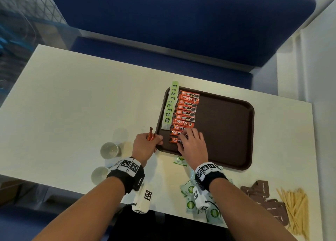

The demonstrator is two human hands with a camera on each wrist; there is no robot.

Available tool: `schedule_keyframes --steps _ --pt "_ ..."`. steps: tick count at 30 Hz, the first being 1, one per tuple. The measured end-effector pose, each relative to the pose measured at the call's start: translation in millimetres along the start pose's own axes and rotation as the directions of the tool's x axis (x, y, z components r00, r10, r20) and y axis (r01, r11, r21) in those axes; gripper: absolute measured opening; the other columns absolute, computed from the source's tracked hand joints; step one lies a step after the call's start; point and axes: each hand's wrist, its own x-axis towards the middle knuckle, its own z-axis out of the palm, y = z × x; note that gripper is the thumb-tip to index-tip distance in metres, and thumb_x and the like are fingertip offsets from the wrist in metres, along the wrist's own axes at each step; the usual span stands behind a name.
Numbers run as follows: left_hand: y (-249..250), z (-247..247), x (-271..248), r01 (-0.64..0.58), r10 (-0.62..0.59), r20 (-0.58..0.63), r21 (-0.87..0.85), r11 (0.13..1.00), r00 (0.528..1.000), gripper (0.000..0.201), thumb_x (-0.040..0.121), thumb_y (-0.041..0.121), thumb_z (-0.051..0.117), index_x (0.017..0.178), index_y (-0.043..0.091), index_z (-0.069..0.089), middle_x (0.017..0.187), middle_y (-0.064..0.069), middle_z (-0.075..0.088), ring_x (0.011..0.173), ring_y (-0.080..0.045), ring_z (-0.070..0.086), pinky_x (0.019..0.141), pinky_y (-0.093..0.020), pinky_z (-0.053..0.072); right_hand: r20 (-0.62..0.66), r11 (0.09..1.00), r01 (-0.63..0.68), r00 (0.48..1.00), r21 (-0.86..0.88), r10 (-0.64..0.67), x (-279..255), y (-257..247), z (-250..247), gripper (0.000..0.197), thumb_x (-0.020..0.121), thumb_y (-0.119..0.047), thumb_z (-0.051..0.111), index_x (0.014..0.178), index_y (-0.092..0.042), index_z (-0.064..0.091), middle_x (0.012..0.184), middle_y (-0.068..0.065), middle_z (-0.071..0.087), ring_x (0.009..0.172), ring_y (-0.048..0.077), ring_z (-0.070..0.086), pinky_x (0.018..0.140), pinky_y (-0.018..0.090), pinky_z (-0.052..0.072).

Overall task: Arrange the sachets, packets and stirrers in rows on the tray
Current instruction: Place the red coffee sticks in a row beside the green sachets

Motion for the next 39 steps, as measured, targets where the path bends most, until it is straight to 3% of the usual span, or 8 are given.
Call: schedule_keyframes --steps 34,39 --pt "6.0 -0.5 1.2 0.0 0.0 0.033 -0.016 1.0 0.999 0.016 0.1 0.026 0.076 0.097 0.01 0.078 0.086 -0.007 0.082 0.052 -0.009 0.056 0.049 -0.018 0.044 0.009 0.999 0.032 0.999 -0.012 -0.032 7.9 0.5 -5.8 0.031 0.096 -0.038 0.067 0.121 -0.02 0.068 0.126 0.003 0.06 0.119 0.024 0.052 0.097 0.041 0.049" --pt "19.1 4.3 3.7 0.085 -0.075 0.111 -0.086 0.993 0.991 0.02 0.105 0.024 0.065 0.101 0.005 0.07 0.073 -0.003 0.067 0.051 -0.009 0.05 0.045 -0.019 0.036 -0.054 0.999 -0.006 0.999 0.047 0.008 3.3 0.0 -21.2 0.027 0.1 -0.039 0.063 0.12 -0.021 0.067 0.124 0.0 0.06 0.116 0.021 0.051 0.095 0.039 0.049"
